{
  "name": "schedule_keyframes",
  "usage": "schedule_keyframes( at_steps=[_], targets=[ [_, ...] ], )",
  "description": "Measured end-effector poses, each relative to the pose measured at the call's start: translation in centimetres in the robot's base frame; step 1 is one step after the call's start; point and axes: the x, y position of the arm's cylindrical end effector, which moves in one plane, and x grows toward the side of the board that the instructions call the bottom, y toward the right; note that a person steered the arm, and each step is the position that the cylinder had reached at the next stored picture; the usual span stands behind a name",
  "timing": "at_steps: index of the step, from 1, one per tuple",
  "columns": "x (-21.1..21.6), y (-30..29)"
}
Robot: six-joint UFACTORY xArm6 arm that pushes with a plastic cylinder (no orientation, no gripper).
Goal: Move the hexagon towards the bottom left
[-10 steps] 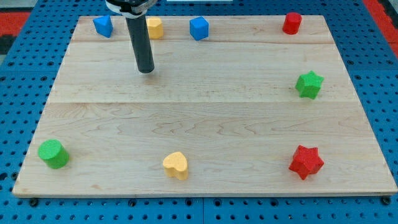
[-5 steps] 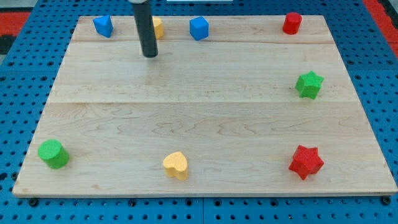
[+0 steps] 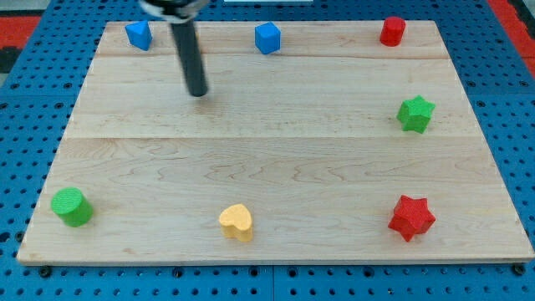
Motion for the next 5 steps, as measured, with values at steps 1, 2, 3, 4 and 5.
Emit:
schedule_keyframes(
  at_steps=[1,2,3,4,5],
  targets=[
    [-8.7,1.2],
    [-13.5,0.6],
    [-9.9,-6.9],
    [1.4,-9.4],
    [8.0,-11.3]
  ],
)
